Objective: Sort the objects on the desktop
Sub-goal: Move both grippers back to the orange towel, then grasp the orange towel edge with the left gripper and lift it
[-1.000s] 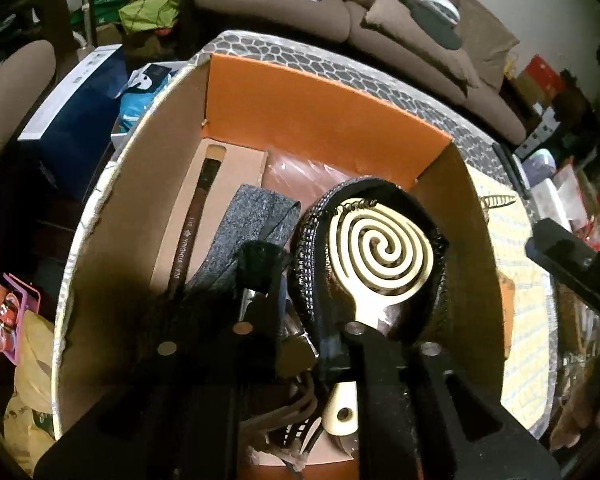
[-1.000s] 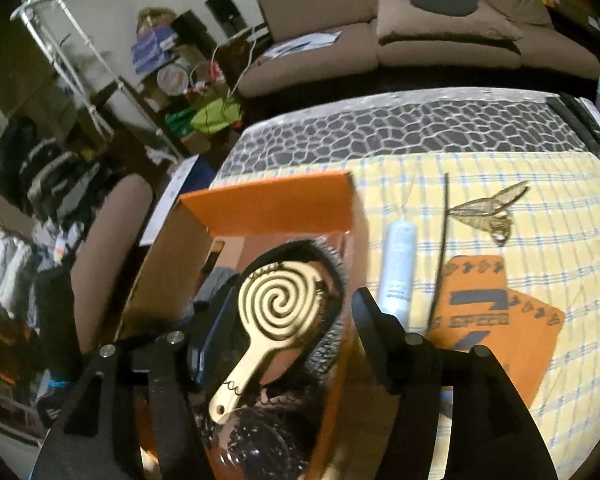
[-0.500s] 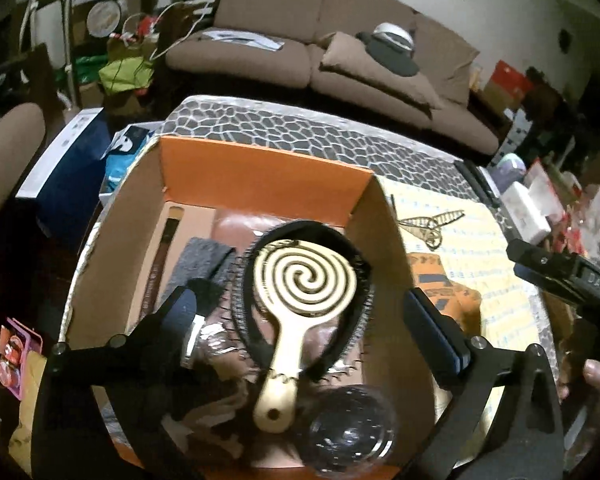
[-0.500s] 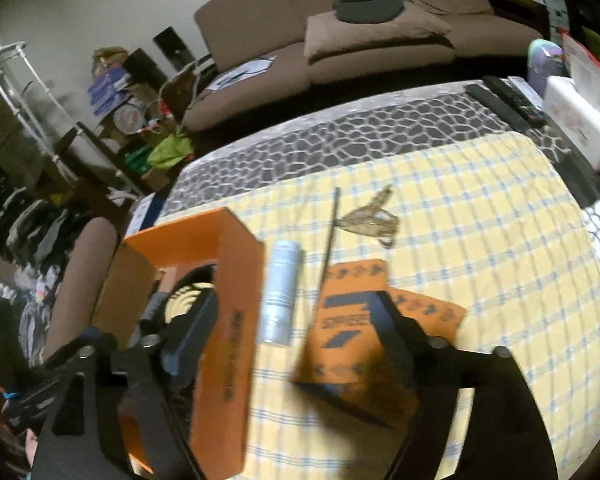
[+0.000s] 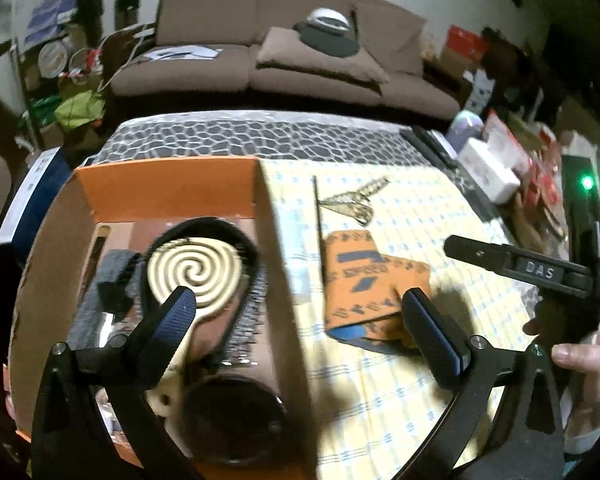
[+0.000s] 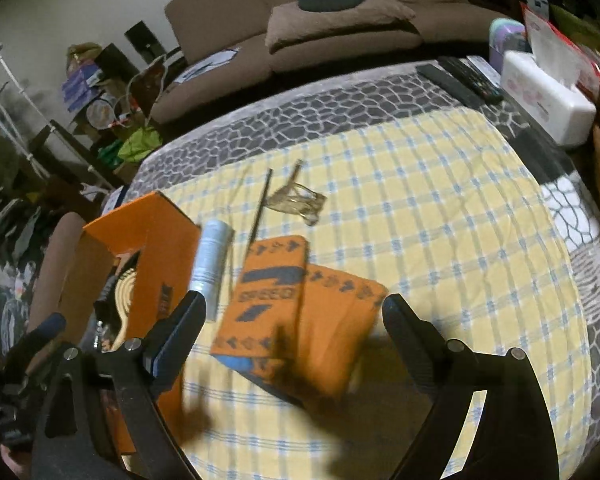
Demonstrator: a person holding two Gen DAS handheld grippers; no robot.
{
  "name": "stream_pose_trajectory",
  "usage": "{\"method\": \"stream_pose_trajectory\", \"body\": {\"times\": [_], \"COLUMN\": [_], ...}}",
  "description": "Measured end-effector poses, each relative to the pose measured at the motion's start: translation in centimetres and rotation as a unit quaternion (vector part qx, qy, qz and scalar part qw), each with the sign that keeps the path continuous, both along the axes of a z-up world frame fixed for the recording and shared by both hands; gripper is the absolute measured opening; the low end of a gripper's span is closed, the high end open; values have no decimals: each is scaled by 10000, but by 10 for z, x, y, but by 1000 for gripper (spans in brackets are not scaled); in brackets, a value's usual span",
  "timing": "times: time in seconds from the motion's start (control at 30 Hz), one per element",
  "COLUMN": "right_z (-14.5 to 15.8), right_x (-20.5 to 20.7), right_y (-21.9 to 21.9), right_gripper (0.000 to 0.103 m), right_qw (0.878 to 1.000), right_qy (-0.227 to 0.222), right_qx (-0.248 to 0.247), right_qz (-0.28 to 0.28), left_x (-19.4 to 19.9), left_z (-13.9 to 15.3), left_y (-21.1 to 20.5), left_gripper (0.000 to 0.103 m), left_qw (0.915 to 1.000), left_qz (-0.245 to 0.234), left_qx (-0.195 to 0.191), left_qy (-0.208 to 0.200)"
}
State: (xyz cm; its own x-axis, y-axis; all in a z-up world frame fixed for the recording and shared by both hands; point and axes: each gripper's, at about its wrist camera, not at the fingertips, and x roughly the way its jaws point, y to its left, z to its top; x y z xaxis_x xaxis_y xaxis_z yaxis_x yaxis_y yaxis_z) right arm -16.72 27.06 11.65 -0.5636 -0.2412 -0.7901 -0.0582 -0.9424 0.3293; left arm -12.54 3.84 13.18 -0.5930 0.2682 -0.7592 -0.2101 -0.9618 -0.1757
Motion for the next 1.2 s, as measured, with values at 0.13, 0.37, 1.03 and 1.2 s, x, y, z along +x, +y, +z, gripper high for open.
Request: {"method": "stream_pose_trajectory", "body": {"times": [0.13, 0.37, 1.03, 1.2], "right_z": [-12, -30, -87, -91], "right_x": [1, 0, -13, -15], "right_y": [17, 46, 50, 41], "right_gripper": [92, 92, 53, 52], "right_qw": [9995, 9966, 9827, 9847], "right_qy": [-196, -445, -986, -990], "right_qx": [-146, -559, -1465, -1341], "right_qz": [-178, -414, -550, -501], "left_x": [-1, -3, -42, -45], "left_z": [-7, -28, -105, -116], "left_y": [38, 98, 133, 132], "left_gripper": [103, 103, 82, 81], "left_qw": [9994, 9953, 9859, 9854], "left_qz": [-208, -609, -410, -399], "left_qx": [-276, -737, -1393, -1356], "left_qy": [-92, -159, -835, -948]}}
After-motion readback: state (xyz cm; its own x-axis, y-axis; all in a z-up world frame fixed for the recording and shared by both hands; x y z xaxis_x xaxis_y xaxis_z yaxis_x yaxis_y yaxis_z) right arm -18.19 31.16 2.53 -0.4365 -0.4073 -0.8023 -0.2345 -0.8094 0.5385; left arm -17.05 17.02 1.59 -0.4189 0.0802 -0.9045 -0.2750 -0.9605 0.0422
